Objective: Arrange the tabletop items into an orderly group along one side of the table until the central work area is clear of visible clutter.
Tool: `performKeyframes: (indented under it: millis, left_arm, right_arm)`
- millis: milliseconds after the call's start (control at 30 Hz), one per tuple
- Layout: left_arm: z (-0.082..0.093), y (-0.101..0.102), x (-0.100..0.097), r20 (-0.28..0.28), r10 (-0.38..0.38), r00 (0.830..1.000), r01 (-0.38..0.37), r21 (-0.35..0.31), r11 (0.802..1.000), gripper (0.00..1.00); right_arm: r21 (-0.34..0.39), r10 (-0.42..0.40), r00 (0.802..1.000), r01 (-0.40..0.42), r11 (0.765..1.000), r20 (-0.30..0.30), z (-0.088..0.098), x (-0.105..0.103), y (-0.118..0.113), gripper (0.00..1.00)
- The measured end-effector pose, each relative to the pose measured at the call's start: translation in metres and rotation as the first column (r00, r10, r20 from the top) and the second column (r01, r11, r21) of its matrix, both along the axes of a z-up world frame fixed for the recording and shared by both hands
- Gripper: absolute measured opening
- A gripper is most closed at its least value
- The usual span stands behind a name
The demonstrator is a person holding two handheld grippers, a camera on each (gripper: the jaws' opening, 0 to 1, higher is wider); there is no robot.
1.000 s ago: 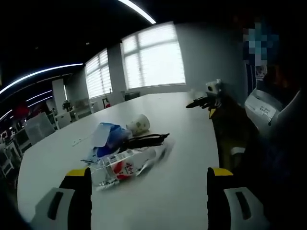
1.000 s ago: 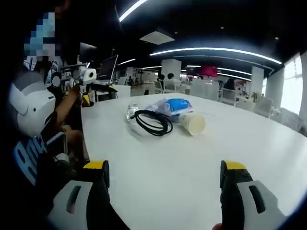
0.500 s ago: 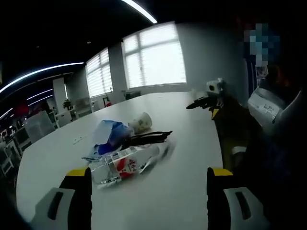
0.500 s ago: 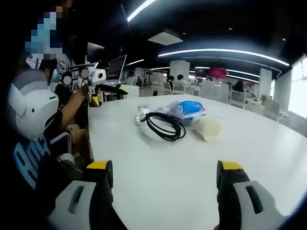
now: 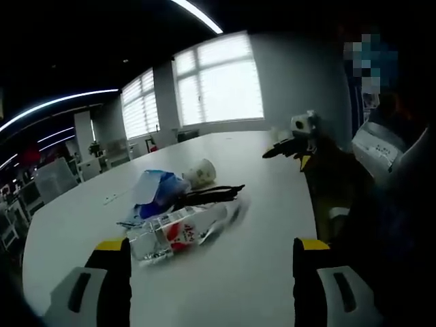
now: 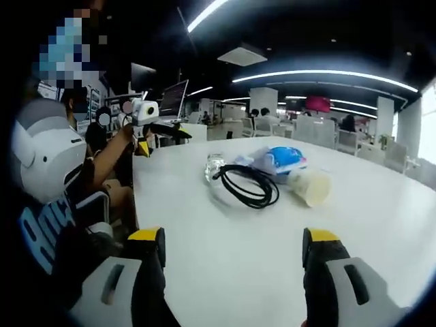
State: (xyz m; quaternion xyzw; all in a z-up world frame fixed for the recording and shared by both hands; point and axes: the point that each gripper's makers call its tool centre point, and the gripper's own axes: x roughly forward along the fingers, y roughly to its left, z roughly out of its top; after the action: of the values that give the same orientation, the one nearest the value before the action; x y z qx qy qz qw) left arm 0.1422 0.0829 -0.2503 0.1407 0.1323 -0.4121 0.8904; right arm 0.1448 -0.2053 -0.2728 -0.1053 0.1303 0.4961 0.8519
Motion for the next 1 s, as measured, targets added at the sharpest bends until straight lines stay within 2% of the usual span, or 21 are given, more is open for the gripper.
performKeyframes:
  millis: [1000]
  left_arm:
    - [-0.007,-0.001,0.0,-0.013,-0.018,1.0,0.018,-0.005,1.0,0.94]
  right_arm:
    - [0.022,0.099,0.995,-0.099,0.995,-0.022,-0.008,-0.008,0.042,0.72]
